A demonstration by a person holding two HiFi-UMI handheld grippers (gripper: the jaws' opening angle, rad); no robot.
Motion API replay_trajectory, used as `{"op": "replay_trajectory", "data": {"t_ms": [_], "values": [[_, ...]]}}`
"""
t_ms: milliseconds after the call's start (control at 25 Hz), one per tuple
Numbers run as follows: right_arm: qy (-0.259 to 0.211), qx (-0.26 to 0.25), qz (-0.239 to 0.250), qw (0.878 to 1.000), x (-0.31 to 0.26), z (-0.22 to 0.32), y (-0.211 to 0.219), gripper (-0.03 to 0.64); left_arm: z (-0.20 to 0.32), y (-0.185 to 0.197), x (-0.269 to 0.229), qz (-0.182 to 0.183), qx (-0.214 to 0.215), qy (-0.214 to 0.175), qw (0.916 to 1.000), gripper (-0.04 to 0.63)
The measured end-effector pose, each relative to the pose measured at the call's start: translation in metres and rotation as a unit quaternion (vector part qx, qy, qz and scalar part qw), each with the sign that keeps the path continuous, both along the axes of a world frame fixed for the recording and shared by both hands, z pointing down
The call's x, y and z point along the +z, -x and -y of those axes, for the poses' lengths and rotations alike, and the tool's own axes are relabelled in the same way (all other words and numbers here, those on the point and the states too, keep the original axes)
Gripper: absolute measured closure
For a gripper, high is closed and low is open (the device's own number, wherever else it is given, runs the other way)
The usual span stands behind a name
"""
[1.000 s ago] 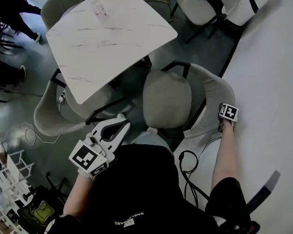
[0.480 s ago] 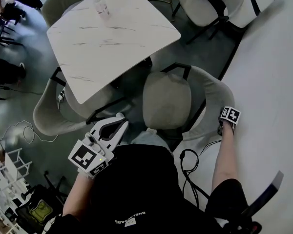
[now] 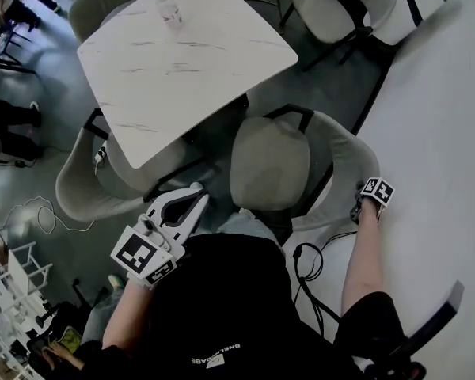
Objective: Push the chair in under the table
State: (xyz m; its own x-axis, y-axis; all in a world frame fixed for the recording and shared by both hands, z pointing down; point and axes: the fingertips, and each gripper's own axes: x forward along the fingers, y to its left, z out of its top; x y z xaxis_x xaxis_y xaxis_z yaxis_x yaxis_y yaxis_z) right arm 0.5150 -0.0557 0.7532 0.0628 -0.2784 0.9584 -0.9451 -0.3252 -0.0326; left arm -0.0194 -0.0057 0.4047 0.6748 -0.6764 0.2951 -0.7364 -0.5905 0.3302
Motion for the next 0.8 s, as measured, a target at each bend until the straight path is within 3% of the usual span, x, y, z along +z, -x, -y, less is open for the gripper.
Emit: {"op": "replay_trajectory", "data": {"t_ms": [320, 800], "values": [[-0.002, 0.049, 0.011, 0.999, 0.002, -0.027, 0.014, 0.463, 0.014, 0.015, -0.003, -0.011, 0.009, -0.007, 0.9999, 0.592], [-0.020, 0.156, 0.052, 0.986, 0.000, -0.045, 0.038, 0.462, 0.028, 0.031, -0.006, -0.012, 0.014, -0.012, 0.9998, 0.592]]}}
